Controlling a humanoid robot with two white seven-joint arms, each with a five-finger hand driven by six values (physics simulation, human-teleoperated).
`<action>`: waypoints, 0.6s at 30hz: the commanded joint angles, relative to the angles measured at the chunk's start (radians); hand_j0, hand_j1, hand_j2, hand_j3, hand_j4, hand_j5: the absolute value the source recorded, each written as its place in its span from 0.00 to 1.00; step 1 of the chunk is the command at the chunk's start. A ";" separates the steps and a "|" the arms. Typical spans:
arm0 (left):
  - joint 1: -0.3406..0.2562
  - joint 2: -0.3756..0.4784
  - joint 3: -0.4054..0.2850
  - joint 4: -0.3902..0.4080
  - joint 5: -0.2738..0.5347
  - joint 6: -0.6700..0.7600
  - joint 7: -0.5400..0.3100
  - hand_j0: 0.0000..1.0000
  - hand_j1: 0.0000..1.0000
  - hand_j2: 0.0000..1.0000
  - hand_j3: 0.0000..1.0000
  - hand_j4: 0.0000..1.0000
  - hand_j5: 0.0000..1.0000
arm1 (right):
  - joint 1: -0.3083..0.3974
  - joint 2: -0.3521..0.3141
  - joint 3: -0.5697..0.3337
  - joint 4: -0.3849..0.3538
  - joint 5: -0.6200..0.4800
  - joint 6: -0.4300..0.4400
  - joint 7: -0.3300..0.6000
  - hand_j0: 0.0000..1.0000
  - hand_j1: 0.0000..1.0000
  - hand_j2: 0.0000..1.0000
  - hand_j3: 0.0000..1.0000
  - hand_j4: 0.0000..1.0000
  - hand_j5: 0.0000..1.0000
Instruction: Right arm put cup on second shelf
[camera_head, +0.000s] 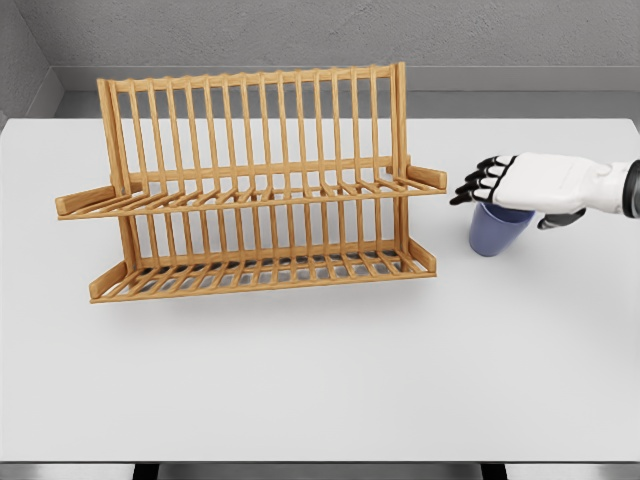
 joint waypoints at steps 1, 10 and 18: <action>0.000 0.000 0.000 0.000 0.000 0.000 0.000 1.00 1.00 1.00 1.00 1.00 1.00 | -0.003 0.019 0.006 0.019 -0.004 0.002 0.000 1.00 1.00 1.00 1.00 1.00 1.00; 0.000 0.000 0.000 0.000 0.000 0.000 0.000 1.00 1.00 1.00 1.00 1.00 1.00 | -0.014 0.024 0.007 0.062 -0.001 0.004 0.000 1.00 1.00 1.00 1.00 1.00 1.00; 0.000 0.000 0.000 0.000 0.000 0.000 0.000 1.00 1.00 1.00 1.00 1.00 1.00 | -0.015 0.039 0.027 0.087 -0.001 0.004 0.000 1.00 1.00 1.00 1.00 1.00 1.00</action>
